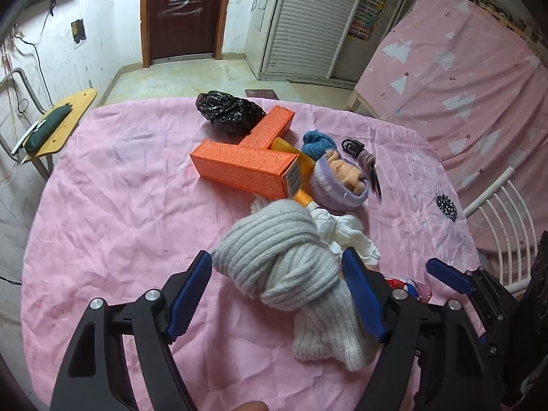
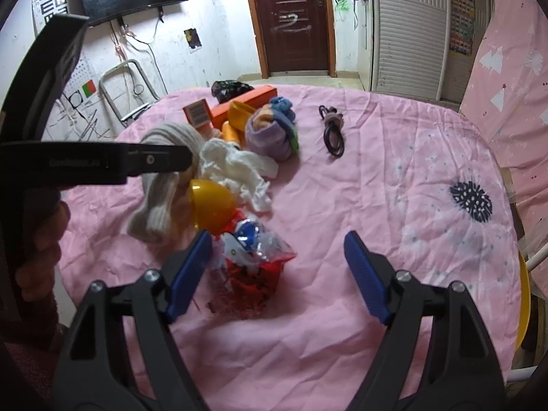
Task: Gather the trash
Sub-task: 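Grasp the grey knit scarf with the left gripper while the right grasps the red can, then carry the scarf and can to the yellow bin and release both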
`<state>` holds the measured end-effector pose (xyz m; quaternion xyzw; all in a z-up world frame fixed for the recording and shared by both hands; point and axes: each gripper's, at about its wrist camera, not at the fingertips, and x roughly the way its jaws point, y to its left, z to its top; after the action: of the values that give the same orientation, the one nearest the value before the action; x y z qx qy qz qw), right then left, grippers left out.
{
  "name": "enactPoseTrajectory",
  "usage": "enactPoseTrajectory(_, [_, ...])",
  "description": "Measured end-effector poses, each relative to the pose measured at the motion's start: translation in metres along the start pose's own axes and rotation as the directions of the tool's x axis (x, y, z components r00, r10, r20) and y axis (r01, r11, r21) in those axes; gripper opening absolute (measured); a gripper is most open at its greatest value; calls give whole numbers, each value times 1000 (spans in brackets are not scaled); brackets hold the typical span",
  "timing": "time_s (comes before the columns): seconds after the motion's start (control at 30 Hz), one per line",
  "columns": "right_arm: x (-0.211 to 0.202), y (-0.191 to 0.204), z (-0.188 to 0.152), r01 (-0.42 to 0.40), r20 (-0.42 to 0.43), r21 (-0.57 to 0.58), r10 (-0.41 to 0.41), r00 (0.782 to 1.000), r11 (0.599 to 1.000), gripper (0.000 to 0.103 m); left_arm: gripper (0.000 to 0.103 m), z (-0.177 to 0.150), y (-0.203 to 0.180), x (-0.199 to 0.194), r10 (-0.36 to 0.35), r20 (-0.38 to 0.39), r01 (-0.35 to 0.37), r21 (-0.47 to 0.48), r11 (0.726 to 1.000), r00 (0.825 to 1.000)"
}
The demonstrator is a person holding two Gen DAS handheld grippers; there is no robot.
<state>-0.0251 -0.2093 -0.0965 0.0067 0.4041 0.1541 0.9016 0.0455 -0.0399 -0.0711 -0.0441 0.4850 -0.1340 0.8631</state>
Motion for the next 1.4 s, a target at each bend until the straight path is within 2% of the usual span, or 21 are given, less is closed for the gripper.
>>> enactPoseTrajectory(0.03, [1,1,0,-2,-4,-2,2,1000,1000,76,57,-1,0,0,-3,1,3,0,1000,1000])
enactPoseTrajectory(0.13, [4,5,1,-12,-12,-10,12,1000,1000,76,50,-1,0,-4,1,17,-1,10,1000,1000])
enactPoseTrajectory(0.3, [9,15,1,-20,-29,-48,19,999,999,76,48,-2,0,-17,-6,40,5,16,1000,999])
enactPoseTrajectory(0.37, [10,17,0,-35,-34,-56,34,999,998,61,48,-2,1,-25,-10,58,9,17,1000,998])
enactPoseTrajectory(0.4, [10,18,0,-45,-34,-55,44,998,997,57,48,-1,1,-29,-9,68,8,19,1000,998])
enactPoseTrajectory(0.47, [9,21,-1,-62,-30,-64,60,998,996,39,48,-1,0,-37,-7,82,5,24,1000,997])
enactPoseTrajectory(0.53, [5,22,-1,-68,-16,-66,67,998,995,31,48,-1,0,-45,-3,98,1,26,1000,995])
enactPoseTrajectory(0.9, [-38,-13,10,-62,110,7,61,992,998,30,48,4,-15,-75,-12,157,4,53,999,988])
enactPoseTrajectory(1.2, [-74,-74,8,1,211,135,-29,977,991,30,48,14,-46,-90,2,206,-28,123,992,979])
enactPoseTrajectory(1.4, [-94,-112,3,39,259,213,-95,961,976,30,48,20,-74,-89,-7,206,-30,173,985,978])
